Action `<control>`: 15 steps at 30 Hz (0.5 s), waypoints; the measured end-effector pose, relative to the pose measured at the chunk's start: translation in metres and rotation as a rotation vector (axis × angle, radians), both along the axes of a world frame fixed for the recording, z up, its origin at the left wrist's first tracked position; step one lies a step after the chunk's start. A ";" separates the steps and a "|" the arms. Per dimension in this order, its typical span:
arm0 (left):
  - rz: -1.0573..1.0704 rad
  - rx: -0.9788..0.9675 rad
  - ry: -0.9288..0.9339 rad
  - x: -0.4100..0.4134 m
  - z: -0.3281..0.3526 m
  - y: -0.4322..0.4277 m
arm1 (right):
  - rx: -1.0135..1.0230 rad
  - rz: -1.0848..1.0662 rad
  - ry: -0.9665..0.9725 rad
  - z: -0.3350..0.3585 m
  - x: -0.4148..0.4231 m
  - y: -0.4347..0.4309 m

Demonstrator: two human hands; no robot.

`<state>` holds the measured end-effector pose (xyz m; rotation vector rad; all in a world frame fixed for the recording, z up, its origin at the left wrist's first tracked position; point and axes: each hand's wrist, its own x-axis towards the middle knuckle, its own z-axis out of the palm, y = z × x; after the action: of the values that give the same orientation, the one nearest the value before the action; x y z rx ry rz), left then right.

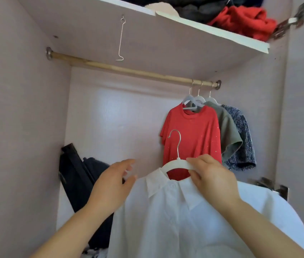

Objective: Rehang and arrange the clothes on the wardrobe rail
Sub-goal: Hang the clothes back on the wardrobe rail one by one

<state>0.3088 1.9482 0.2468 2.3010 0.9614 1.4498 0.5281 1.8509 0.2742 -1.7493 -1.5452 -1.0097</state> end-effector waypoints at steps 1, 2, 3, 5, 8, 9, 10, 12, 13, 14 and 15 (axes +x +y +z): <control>0.023 0.031 -0.003 0.004 0.012 0.015 | 0.006 0.013 0.009 0.014 0.008 0.019; 0.048 0.062 -0.003 0.008 0.023 0.029 | 0.020 0.024 0.010 0.027 0.017 0.037; 0.074 0.084 -0.007 0.013 0.033 0.043 | 0.034 0.031 -0.003 0.039 0.026 0.056; 0.114 0.119 -0.026 0.024 0.057 0.071 | 0.063 0.038 -0.023 0.067 0.043 0.090; 0.164 0.172 -0.047 0.042 0.090 0.110 | 0.060 -0.002 -0.028 0.113 0.068 0.138; 0.179 0.193 -0.052 0.048 0.100 0.121 | 0.063 -0.032 -0.034 0.128 0.077 0.153; 0.189 0.216 -0.058 0.054 0.109 0.132 | 0.076 -0.062 -0.044 0.143 0.086 0.168; 0.209 0.259 -0.071 0.066 0.125 0.151 | 0.114 -0.091 -0.039 0.169 0.102 0.193; 0.219 0.280 -0.074 0.071 0.132 0.160 | 0.129 -0.091 -0.017 0.180 0.109 0.204; 0.229 0.297 -0.076 0.076 0.138 0.168 | 0.142 -0.088 0.010 0.190 0.116 0.213; 0.236 0.308 -0.079 0.080 0.144 0.176 | 0.156 -0.081 0.034 0.199 0.121 0.222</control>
<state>0.3891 2.1243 0.3907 2.3775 1.0828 1.8883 0.6492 2.0724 0.4732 -1.7224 -1.3462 -1.1039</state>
